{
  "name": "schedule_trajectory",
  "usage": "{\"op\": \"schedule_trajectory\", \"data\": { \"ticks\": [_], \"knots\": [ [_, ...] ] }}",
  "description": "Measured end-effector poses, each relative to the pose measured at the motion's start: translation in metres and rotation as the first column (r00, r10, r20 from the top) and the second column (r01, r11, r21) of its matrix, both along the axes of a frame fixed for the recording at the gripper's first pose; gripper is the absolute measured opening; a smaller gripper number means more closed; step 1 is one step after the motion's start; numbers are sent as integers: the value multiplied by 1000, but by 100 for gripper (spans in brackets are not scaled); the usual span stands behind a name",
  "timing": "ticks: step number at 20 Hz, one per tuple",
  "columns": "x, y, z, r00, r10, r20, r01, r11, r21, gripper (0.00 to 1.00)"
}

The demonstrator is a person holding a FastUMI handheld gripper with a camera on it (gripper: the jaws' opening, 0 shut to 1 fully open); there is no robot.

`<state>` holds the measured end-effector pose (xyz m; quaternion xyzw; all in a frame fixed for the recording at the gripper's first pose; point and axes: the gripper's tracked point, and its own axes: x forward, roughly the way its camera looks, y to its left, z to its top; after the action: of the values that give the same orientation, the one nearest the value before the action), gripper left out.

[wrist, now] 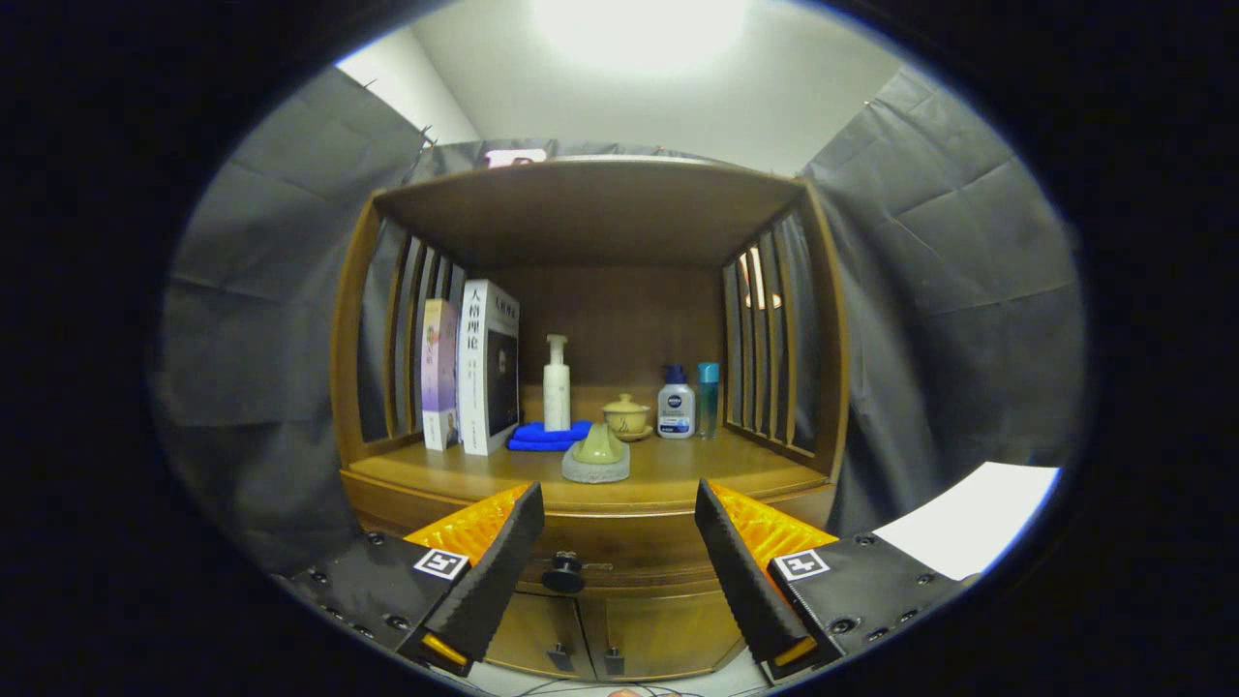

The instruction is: Pull open the drawer, take out the items inside it, and place them on the countertop above the cabinet.

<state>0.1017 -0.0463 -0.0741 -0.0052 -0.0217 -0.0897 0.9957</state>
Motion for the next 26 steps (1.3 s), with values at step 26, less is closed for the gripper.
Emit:
{"op": "schedule_trajectory", "data": {
  "ticks": [26],
  "knots": [
    [-140,-15,83,998,2,68,-4,999,33,97]
  ]
}}
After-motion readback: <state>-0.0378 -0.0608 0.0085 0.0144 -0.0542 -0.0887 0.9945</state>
